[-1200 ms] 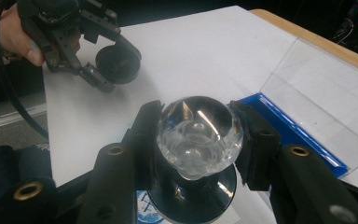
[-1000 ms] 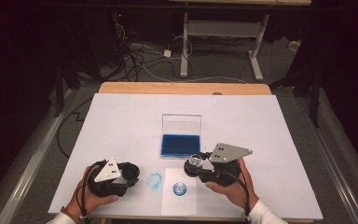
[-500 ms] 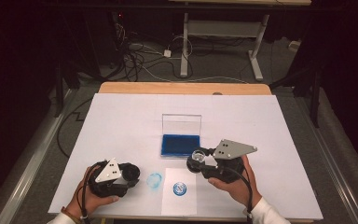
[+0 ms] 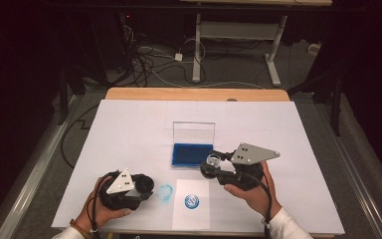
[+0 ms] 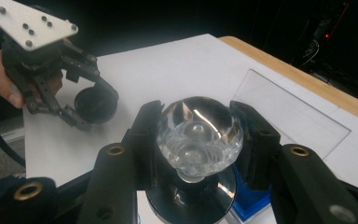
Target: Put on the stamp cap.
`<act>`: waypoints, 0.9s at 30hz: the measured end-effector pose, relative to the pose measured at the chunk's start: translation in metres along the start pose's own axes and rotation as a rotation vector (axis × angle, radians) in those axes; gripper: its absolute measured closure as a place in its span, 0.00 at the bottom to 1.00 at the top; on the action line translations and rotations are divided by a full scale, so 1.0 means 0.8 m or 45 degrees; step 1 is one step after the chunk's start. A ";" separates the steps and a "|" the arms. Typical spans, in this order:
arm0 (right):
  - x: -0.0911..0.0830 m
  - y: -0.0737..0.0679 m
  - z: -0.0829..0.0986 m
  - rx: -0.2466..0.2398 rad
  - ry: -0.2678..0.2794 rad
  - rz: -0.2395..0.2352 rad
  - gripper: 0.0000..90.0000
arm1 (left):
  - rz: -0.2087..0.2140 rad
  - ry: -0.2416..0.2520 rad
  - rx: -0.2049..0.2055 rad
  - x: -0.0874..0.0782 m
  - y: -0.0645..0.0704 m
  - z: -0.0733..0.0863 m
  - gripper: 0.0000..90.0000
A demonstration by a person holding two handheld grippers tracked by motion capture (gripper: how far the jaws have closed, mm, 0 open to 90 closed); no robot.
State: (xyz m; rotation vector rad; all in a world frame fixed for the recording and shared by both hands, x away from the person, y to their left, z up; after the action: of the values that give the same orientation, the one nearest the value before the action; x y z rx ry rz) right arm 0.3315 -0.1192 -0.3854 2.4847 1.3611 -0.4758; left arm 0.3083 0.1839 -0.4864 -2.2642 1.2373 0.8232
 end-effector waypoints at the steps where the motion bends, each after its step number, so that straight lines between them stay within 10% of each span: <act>1: -0.001 0.001 -0.002 0.002 0.004 -0.003 0.63 | 0.004 0.004 -0.004 0.001 0.001 -0.002 0.41; 27: 0.014 -0.003 -0.028 -0.005 0.029 -0.026 0.63 | 0.070 0.070 -0.001 0.024 0.012 -0.041 0.41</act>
State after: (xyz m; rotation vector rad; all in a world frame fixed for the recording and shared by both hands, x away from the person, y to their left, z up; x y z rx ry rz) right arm 0.3389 -0.1007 -0.3696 2.4830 1.3963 -0.4499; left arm 0.3179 0.1477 -0.4763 -2.2768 1.3290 0.7859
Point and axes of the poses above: each handheld gripper's, and its own axes: x roughly forward along the jaws, z roughly out of its underside, y roughly to its right, the point moved 4 cm from there along x, roughly forward along the jaws, and after that the axes turned 1 degree about -x, right-handed, at the moved point
